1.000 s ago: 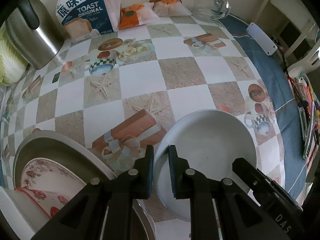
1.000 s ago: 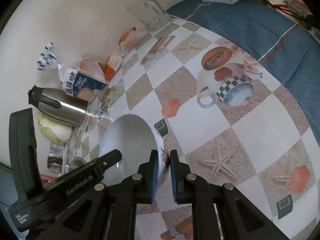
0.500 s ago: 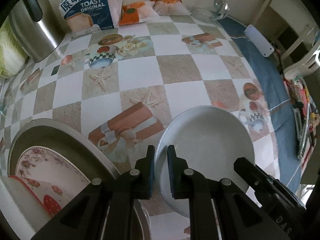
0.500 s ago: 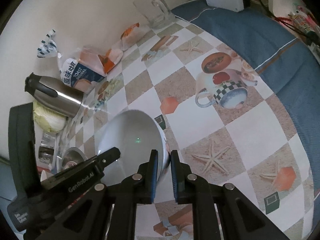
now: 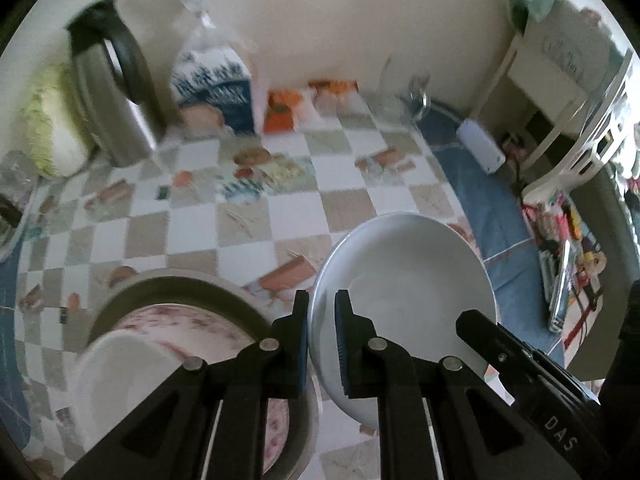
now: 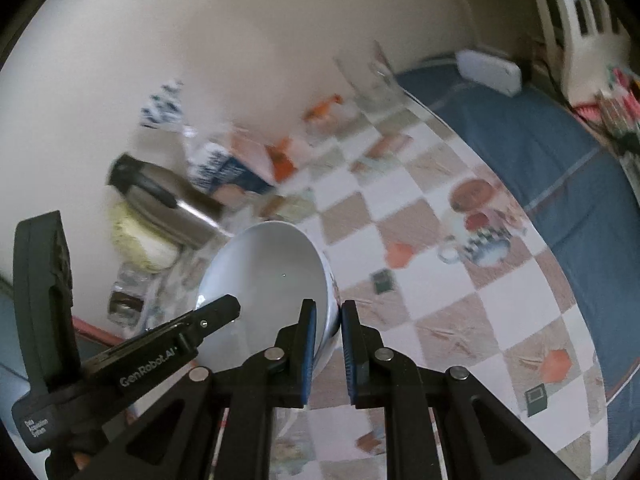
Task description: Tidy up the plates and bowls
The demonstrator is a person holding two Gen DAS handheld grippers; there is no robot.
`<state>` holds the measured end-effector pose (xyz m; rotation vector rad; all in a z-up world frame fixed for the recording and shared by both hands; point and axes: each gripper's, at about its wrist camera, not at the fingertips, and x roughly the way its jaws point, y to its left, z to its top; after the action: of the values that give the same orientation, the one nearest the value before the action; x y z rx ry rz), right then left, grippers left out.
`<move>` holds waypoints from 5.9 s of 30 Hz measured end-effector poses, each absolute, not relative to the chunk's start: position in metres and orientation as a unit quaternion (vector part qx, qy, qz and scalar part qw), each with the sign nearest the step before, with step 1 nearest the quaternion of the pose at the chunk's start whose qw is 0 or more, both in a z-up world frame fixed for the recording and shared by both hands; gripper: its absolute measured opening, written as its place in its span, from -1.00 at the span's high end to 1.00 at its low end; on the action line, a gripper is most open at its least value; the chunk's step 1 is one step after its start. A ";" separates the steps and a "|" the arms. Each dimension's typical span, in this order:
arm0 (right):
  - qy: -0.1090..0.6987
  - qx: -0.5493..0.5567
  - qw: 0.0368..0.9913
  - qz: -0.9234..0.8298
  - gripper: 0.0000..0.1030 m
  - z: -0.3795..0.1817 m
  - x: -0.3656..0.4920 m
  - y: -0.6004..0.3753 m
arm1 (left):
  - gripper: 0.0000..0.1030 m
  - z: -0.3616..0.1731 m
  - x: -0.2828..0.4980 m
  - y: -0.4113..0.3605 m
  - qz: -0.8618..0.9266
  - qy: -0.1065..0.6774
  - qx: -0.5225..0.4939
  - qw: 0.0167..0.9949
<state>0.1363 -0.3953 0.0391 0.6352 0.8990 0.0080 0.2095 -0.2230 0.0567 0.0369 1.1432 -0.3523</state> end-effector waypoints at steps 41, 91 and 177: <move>0.480 0.157 0.854 0.128 0.73 0.050 0.148 -0.231 | 0.76 0.052 0.162 -0.075 -0.076 0.543 -0.005 0.836; 0.457 0.124 0.873 0.115 -0.55 0.053 0.129 -0.232 | -0.81 0.063 0.100 -0.007 0.001 0.417 -0.086 0.905; 0.425 0.002 0.904 0.042 -1.00 -0.013 0.048 -0.226 | -0.86 -0.020 0.069 -0.013 -0.002 0.501 0.043 0.864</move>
<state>0.0476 -0.2263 -0.0131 0.0043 0.8775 0.0872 0.0686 -0.0129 -0.0197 0.0892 1.0499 -0.0051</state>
